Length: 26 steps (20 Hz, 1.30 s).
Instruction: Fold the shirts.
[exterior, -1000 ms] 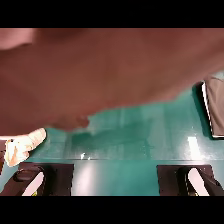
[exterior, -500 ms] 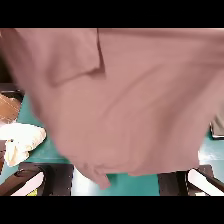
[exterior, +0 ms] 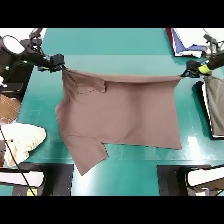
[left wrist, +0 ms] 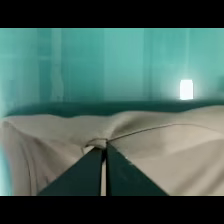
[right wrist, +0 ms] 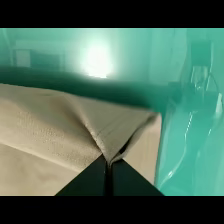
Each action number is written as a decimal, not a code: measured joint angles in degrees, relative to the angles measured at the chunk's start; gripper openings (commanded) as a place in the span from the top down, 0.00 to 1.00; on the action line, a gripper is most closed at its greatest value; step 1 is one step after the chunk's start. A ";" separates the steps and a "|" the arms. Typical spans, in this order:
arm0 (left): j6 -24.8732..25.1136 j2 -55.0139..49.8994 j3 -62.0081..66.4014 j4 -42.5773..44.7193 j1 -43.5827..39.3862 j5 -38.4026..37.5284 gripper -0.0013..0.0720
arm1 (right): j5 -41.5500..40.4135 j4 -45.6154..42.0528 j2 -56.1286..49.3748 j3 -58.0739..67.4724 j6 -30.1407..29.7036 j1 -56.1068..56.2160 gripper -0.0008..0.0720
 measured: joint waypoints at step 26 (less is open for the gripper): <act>2.84 10.58 -18.67 7.10 0.02 -15.54 0.30 | -1.81 2.21 17.27 -25.03 -2.25 0.17 0.37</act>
